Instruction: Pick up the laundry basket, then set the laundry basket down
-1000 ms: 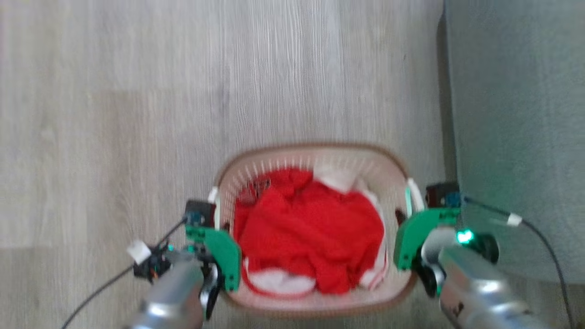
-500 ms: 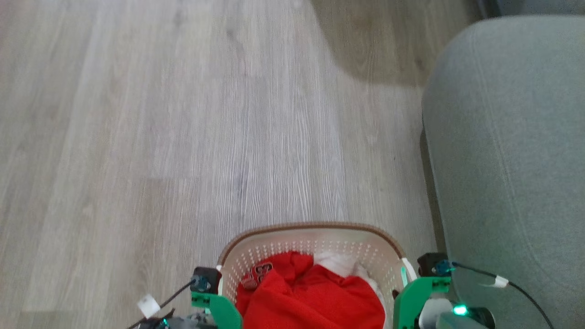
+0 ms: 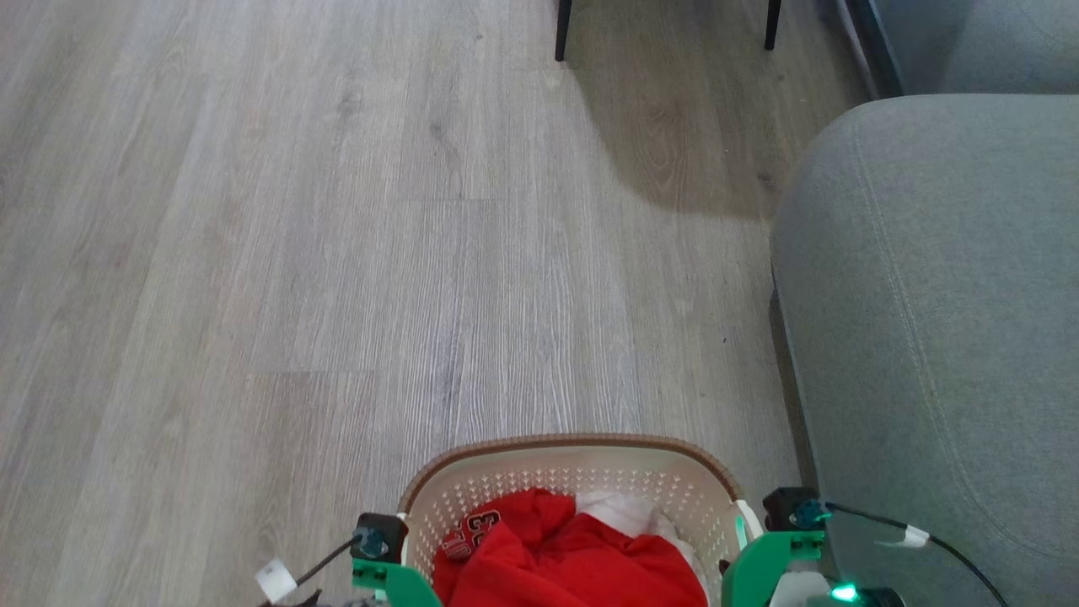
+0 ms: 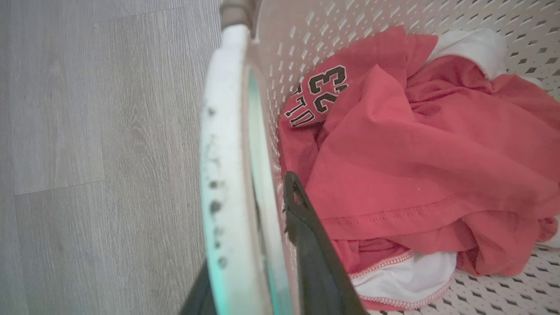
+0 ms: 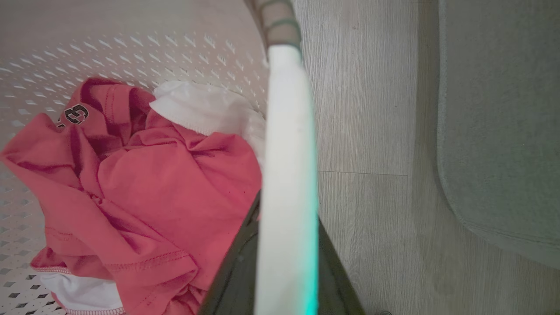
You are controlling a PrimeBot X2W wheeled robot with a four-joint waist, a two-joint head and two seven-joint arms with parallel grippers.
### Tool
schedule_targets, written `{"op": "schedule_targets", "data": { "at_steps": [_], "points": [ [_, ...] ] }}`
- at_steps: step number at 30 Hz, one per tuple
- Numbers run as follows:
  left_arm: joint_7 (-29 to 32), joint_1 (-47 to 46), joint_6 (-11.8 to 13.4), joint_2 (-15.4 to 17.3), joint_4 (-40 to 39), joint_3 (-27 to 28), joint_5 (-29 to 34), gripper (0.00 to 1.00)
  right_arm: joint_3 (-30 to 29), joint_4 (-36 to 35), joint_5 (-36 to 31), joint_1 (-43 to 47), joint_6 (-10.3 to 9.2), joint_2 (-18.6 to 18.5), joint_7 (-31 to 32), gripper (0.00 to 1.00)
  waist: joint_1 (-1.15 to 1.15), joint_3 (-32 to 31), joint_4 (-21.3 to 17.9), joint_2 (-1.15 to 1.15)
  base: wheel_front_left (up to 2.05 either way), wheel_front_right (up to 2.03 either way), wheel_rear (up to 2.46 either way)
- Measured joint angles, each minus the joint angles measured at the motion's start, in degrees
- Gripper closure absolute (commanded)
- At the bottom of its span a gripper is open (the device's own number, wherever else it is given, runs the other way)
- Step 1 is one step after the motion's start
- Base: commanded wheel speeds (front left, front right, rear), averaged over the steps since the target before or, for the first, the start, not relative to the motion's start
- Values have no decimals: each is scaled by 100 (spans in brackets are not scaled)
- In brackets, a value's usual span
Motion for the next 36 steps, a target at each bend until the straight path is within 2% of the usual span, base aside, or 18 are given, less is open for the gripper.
{"op": "schedule_targets", "data": {
  "at_steps": [22, 36],
  "points": [
    [-55, 13, 1, 0, 114, -347, -318, 100, 608, 101, 602, -27, 0, 1, -112, 100, 0, 62, -60, 0, 0, 0, 0],
    [-166, -168, 15, 5, 135, -481, -476, 100, 918, 166, 812, -351, 0, -1, -264, 100, 1, 308, -95, 0, 0, 0, 0]
  ]
}}
